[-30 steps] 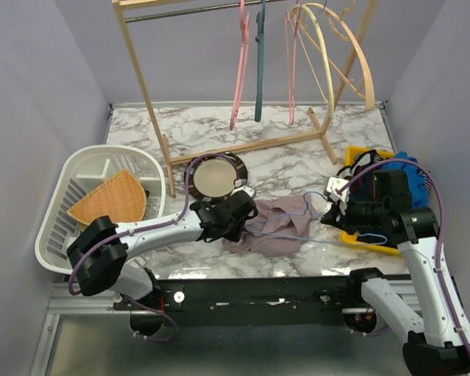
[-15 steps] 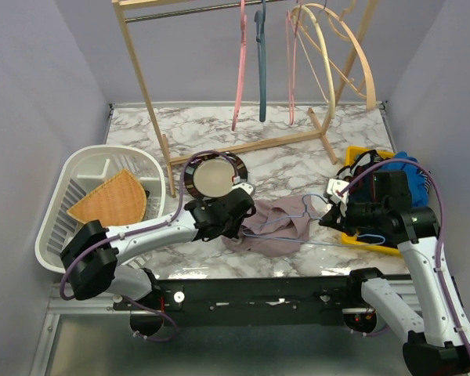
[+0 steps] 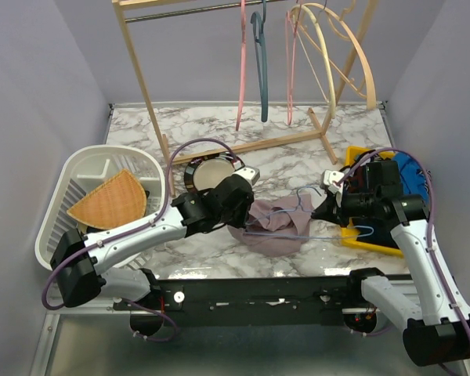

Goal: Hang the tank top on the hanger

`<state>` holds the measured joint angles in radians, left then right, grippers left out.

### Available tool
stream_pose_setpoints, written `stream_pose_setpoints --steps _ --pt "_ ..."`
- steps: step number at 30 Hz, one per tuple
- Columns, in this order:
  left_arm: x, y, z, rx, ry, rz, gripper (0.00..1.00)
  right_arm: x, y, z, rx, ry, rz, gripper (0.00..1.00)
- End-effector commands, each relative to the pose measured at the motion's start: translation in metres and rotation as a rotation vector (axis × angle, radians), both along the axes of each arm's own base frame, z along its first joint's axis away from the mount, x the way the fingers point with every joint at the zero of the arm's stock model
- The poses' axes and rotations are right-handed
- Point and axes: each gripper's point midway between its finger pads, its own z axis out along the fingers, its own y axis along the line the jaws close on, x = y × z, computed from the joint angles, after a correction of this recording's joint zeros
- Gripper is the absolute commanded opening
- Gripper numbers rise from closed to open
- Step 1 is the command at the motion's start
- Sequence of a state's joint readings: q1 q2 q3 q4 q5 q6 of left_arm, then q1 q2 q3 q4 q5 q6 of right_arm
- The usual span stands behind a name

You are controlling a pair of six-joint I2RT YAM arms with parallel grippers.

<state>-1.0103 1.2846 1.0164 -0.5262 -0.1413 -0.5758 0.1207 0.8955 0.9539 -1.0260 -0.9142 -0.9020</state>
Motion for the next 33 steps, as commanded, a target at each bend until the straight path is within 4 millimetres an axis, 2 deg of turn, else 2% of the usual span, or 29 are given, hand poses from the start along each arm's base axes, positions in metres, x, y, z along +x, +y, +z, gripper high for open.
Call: stream_pose_setpoints --steps 1,3,10,16,19,20,22,23,25,26,29,33 --pt "0.001 -0.016 0.046 -0.126 -0.031 -0.006 0.0 0.002 0.014 0.001 0.076 -0.059 0.085 0.01" --pt "0.002 -0.02 0.055 -0.151 -0.035 -0.004 0.0 0.006 0.017 0.003 0.089 -0.1 0.098 0.01" --pt "0.006 -0.038 0.095 -0.272 -0.059 -0.01 0.0 0.0 0.032 0.004 0.19 -0.141 0.175 0.01" --pt "0.002 -0.051 0.111 -0.335 -0.047 -0.053 0.0 0.002 0.039 0.003 0.247 -0.164 0.206 0.01" --pt "-0.002 -0.05 0.115 -0.336 -0.061 -0.085 0.02 0.001 0.042 0.006 0.268 -0.17 0.225 0.01" --pt "-0.002 -0.047 0.115 -0.32 -0.083 -0.105 0.24 0.0 0.042 0.007 0.269 -0.174 0.229 0.01" --pt "-0.001 -0.035 0.123 -0.299 -0.124 -0.111 0.49 0.0 0.042 0.009 0.271 -0.182 0.235 0.01" --pt "-0.001 -0.03 0.125 -0.286 -0.139 -0.123 0.68 -0.001 0.042 0.012 0.271 -0.186 0.238 0.01" --pt "0.0 -0.011 0.138 -0.239 -0.21 -0.156 0.86 -0.003 0.043 0.016 0.277 -0.195 0.259 0.01" --pt "-0.001 -0.004 0.142 -0.221 -0.23 -0.167 0.99 -0.005 0.043 0.02 0.28 -0.188 0.266 0.01" --pt "-0.007 0.019 0.154 -0.149 -0.316 -0.247 0.99 -0.013 0.045 0.025 0.299 -0.184 0.297 0.01" --pt "-0.032 0.024 0.145 -0.146 -0.364 -0.444 0.99 -0.019 0.046 0.026 0.31 -0.193 0.334 0.01"
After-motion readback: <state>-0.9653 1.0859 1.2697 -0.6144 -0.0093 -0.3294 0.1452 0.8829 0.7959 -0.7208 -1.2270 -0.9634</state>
